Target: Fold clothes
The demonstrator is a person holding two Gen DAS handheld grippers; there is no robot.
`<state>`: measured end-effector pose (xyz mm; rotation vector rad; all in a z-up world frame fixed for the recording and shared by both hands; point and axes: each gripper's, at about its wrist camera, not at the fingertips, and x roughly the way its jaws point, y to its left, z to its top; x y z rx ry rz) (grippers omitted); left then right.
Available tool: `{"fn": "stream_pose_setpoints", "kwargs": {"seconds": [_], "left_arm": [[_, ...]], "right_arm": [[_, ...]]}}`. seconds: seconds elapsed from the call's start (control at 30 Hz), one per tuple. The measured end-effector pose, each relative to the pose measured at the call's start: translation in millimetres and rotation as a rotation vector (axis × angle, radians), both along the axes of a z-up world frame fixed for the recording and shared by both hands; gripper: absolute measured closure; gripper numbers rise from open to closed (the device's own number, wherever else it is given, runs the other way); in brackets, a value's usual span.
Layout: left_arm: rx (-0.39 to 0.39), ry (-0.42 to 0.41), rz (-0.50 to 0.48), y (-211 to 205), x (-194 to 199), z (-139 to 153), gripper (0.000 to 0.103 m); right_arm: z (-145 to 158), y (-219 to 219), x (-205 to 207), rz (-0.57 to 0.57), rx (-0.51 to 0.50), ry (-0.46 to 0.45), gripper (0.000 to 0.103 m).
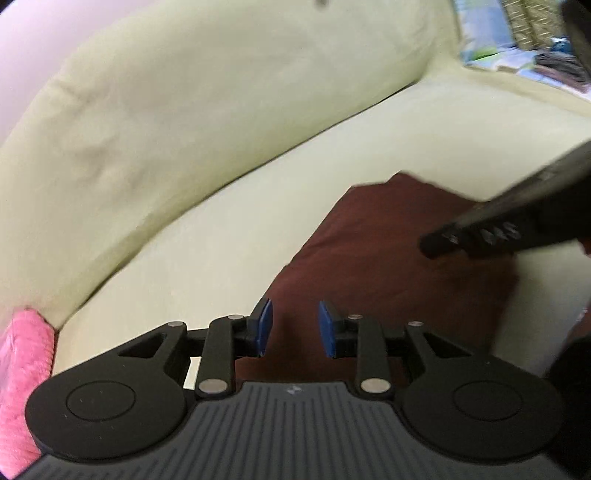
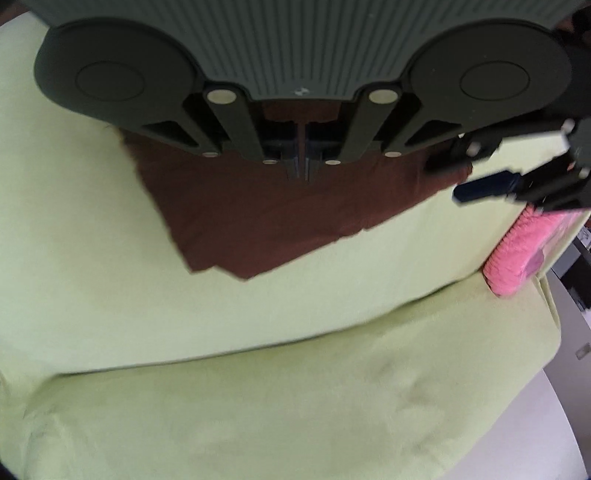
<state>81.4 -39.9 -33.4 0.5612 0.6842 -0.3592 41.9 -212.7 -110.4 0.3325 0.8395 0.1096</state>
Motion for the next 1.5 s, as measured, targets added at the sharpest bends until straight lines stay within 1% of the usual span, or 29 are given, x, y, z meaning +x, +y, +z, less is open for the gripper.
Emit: {"fn": "stream_pose_setpoints", "kwargs": {"seconds": [0.03,0.07,0.1,0.13,0.17,0.2,0.23,0.3,0.37,0.43,0.5,0.57,0.6,0.67,0.7,0.77,0.8,0.87,0.93,1.0,1.03,1.07,1.1,1.13,1.2,1.3,1.4,1.47,1.5], "left_arm": [[0.0,0.024,0.011,-2,10,-14,0.067],[0.006,0.069,0.02,-2,21,-32,0.067],[0.007,0.085,0.021,-1,24,-44,0.067],[0.003,0.083,0.016,0,23,-53,0.067],[-0.002,0.074,0.01,0,21,-51,0.067],[-0.007,0.061,0.003,1,17,-44,0.067],[-0.013,0.049,-0.004,2,14,-38,0.067],[-0.024,0.024,-0.017,3,7,-24,0.067],[-0.04,-0.006,-0.028,5,3,-11,0.065],[-0.05,-0.025,-0.023,5,9,-8,0.065],[-0.045,-0.008,0.001,6,22,-17,0.065],[-0.042,0.058,0.043,10,39,-40,0.061],[-0.057,0.067,0.052,13,42,-46,0.06],[-0.082,0.058,0.055,15,42,-47,0.06],[-0.084,0.057,0.055,16,42,-46,0.06],[-0.088,0.047,0.06,19,37,-37,0.06],[-0.088,0.034,0.061,19,33,-33,0.06],[-0.095,0.008,0.054,19,28,-27,0.06],[-0.117,0.005,0.051,19,26,-21,0.06],[-0.105,0.029,0.069,20,25,-28,0.059],[-0.075,0.05,0.093,22,26,-38,0.055],[-0.071,0.071,0.117,28,27,-49,0.054],[-0.099,0.077,0.13,33,28,-53,0.053],[-0.116,0.082,0.137,35,29,-51,0.053],[-0.127,0.084,0.146,35,29,-44,0.054],[-0.157,0.03,0.106,33,20,-23,0.054],[-0.182,0.008,0.074,29,20,-14,0.054],[-0.153,0.04,0.08,23,30,-26,0.054],[-0.139,0.059,0.089,22,34,-32,0.054]], "right_arm": [[-7,2,3,0.009,-0.001,0.024,0.1],[-18,4,8,0.008,-0.012,0.066,0.1],[-27,6,11,0.009,-0.023,0.102,0.102],[-34,6,13,0.009,-0.033,0.125,0.103],[-35,6,14,0.008,-0.037,0.135,0.103],[-29,6,13,0.011,-0.044,0.124,0.103],[-20,6,11,0.016,-0.054,0.105,0.098],[-4,7,12,0.026,-0.071,0.033,0.098],[10,7,20,0.033,-0.05,-0.064,0.098],[11,11,31,0.048,-0.047,-0.105,0.098],[6,16,43,0.065,-0.051,-0.125,0.098],[-7,21,56,0.091,-0.033,-0.128,0.098],[-13,24,60,0.101,-0.029,-0.123,0.098],[-41,34,73,0.157,-0.057,-0.034,0.099],[-48,39,74,0.166,-0.08,-0.045,0.1],[-42,43,72,0.18,-0.124,-0.068,0.1],[-34,43,69,0.176,-0.13,-0.088,0.097],[-14,43,60,0.196,-0.109,-0.174,0.097],[-2,48,55,0.256,-0.087,-0.208,0.097],[-3,55,56,0.304,-0.086,-0.194,0.097],[-12,60,59,0.328,-0.107,-0.151,0.097],[-19,64,62,0.339,-0.126,-0.113,0.097],[-26,64,63,0.333,-0.128,-0.101,0.097],[-28,63,63,0.329,-0.124,-0.095,0.098],[-16,57,63,0.32,-0.121,-0.098,0.097],[5,46,57,0.287,-0.127,-0.156,0.097],[18,24,67,0.191,-0.17,-0.182,0.097],[11,3,82,0.105,-0.208,-0.144,0.094],[8,0,87,0.092,-0.213,-0.131,0.092]]}}
